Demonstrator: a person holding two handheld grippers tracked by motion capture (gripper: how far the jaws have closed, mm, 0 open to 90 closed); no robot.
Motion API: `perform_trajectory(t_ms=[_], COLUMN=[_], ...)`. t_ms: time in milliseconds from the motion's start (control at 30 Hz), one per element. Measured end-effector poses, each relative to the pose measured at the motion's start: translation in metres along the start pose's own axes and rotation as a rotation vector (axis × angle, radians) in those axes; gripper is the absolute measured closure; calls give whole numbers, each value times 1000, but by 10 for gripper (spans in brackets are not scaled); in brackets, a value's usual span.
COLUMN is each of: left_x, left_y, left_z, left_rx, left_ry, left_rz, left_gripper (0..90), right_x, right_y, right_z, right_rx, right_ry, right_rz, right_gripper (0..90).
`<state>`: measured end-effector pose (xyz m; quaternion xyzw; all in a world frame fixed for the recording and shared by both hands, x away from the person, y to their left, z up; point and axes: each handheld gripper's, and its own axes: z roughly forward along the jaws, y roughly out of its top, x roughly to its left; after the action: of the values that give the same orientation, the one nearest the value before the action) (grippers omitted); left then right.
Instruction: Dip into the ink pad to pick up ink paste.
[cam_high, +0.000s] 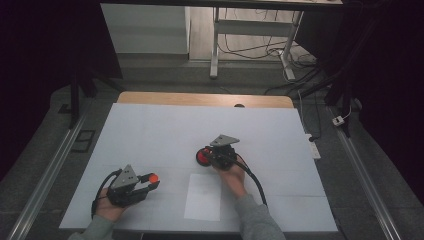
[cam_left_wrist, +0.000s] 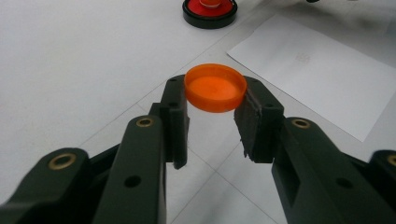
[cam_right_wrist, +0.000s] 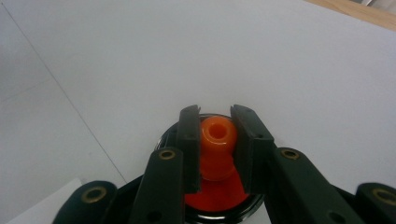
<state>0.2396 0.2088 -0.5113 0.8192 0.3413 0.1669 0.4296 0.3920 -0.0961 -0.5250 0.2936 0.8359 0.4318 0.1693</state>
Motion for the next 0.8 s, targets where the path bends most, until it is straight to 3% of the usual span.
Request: perform_trajectory(t_ms=[800], left_x=[0], left_y=[0], left_z=[0], left_rx=[0], left_ry=[2], left_rz=[-1], left_gripper=[650], right_x=[2], right_y=[0], right_z=[1], right_rx=[-3], right_ry=[-10], right_rz=[-14], right_gripper=[729])
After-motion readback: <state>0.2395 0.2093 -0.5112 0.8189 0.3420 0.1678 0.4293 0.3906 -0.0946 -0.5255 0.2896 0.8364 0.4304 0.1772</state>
